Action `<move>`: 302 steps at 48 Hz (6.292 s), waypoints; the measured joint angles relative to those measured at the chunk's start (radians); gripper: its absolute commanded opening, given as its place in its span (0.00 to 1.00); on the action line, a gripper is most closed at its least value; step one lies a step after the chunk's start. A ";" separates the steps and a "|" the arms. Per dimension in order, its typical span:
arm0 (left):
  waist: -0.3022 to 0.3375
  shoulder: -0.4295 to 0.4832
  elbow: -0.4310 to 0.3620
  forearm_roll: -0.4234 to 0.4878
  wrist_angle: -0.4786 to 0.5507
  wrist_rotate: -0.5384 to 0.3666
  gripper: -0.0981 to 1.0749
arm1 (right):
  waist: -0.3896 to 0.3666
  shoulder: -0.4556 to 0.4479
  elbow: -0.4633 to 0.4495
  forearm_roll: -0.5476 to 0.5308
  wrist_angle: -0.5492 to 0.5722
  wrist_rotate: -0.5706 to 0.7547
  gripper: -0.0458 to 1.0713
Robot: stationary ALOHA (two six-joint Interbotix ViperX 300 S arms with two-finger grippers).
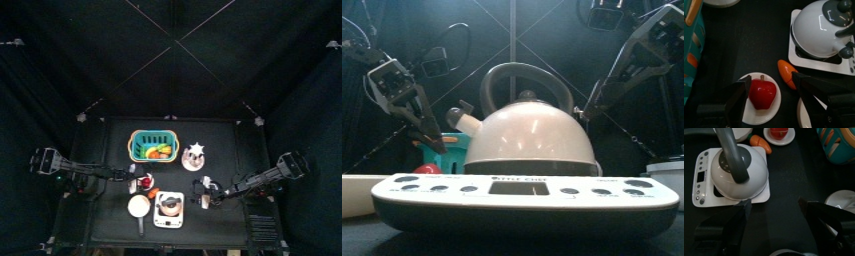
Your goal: Grab carrot and place into basket
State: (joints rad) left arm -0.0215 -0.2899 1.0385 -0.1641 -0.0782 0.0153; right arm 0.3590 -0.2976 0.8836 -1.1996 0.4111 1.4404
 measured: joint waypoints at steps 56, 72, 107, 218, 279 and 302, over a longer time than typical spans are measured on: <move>-0.127 0.290 -0.235 -0.009 0.247 -0.003 0.91 | 0.002 0.000 0.000 0.021 0.000 0.000 0.97; -0.114 0.321 -0.236 -0.005 0.230 -0.003 0.91 | 0.003 0.005 0.000 0.021 0.000 0.000 0.97; -0.083 0.345 -0.235 0.029 0.206 -0.003 0.64 | 0.003 0.011 0.000 0.021 0.000 -0.002 0.97; 0.419 0.060 -0.104 0.008 -0.209 0.000 0.92 | -0.005 0.020 0.009 0.021 0.000 -0.002 0.97; -0.032 0.041 -0.083 0.120 -0.100 0.000 0.92 | 0.077 -0.035 0.018 0.146 -0.012 -0.002 0.97; -0.058 0.058 -0.083 0.115 -0.095 0.000 0.92 | 0.146 -0.127 0.049 0.239 0.137 -0.003 0.97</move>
State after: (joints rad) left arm -0.0798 -0.2316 0.9557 -0.0491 -0.1733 0.0153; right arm 0.5047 -0.4249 0.9327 -0.9603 0.5476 1.4373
